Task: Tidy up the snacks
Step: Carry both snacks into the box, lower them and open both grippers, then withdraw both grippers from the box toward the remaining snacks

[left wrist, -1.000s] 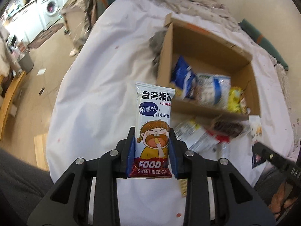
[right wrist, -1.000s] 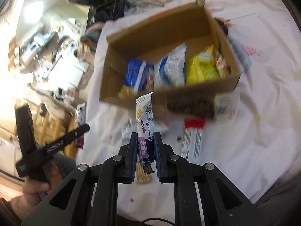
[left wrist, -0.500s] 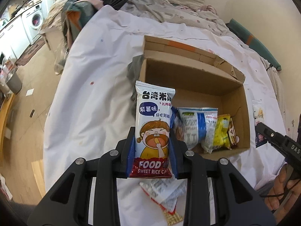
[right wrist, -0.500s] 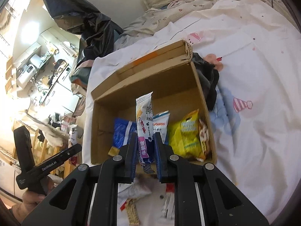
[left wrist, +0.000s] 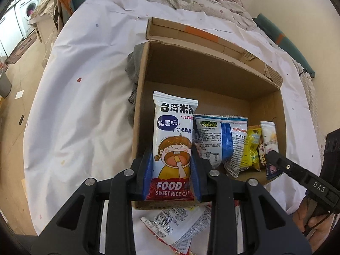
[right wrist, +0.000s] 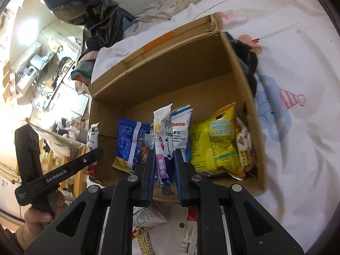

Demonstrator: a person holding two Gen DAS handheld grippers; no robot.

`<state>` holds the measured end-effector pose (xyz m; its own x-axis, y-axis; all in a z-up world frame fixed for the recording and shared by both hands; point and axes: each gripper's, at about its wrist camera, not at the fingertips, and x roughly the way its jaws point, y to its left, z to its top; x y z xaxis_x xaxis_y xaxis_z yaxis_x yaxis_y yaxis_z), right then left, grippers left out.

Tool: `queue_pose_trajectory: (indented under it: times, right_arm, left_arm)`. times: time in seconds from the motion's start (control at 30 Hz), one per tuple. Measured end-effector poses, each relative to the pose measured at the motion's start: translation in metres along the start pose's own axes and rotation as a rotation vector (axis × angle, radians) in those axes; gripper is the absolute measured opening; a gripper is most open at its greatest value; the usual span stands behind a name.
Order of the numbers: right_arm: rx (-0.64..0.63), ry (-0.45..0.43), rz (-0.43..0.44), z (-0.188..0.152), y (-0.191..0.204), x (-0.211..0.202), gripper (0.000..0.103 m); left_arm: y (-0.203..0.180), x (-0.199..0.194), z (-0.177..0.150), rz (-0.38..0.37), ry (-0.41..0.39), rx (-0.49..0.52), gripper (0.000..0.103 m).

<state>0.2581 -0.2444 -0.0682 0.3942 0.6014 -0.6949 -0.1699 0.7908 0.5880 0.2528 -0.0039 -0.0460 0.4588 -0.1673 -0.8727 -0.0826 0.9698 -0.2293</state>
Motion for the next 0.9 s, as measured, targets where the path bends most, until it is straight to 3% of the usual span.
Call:
queue_pose_trajectory:
  times: [0.17, 0.4, 0.5, 0.53, 0.63, 0.67, 0.7, 0.9]
  right_arm:
    - [-0.052, 0.007, 0.013, -0.003, 0.012, 0.006, 0.018]
    - [-0.032, -0.001, 0.04, 0.001, 0.011, 0.01, 0.021]
    - [-0.003, 0.02, 0.09, 0.001, 0.011, 0.012, 0.023]
    - [0.001, 0.028, 0.096, 0.001, 0.01, 0.013, 0.024]
    - [-0.009, 0.025, 0.076, 0.001, 0.012, 0.013, 0.039]
    - [-0.003, 0.01, 0.082, 0.002, 0.011, 0.01, 0.053]
    - [0.0, -0.002, 0.087, 0.002, 0.011, 0.008, 0.061]
    - [0.013, -0.033, 0.073, 0.005, 0.007, 0.003, 0.061]
  left_arm:
    - [-0.004, 0.005, 0.0, -0.012, 0.015, 0.012, 0.028]
    - [-0.015, 0.005, -0.003, -0.038, 0.016, 0.035, 0.028]
    - [-0.02, 0.004, -0.005, -0.043, 0.018, 0.055, 0.029]
    - [-0.021, 0.005, -0.005, -0.055, 0.024, 0.055, 0.036]
    - [-0.019, 0.001, -0.005, -0.094, 0.036, 0.029, 0.067]
    - [-0.02, -0.001, -0.006, -0.094, 0.023, 0.029, 0.074]
    - [-0.021, -0.003, -0.006, -0.087, 0.005, 0.039, 0.075]
    - [-0.021, -0.008, -0.005, -0.052, -0.029, 0.065, 0.076]
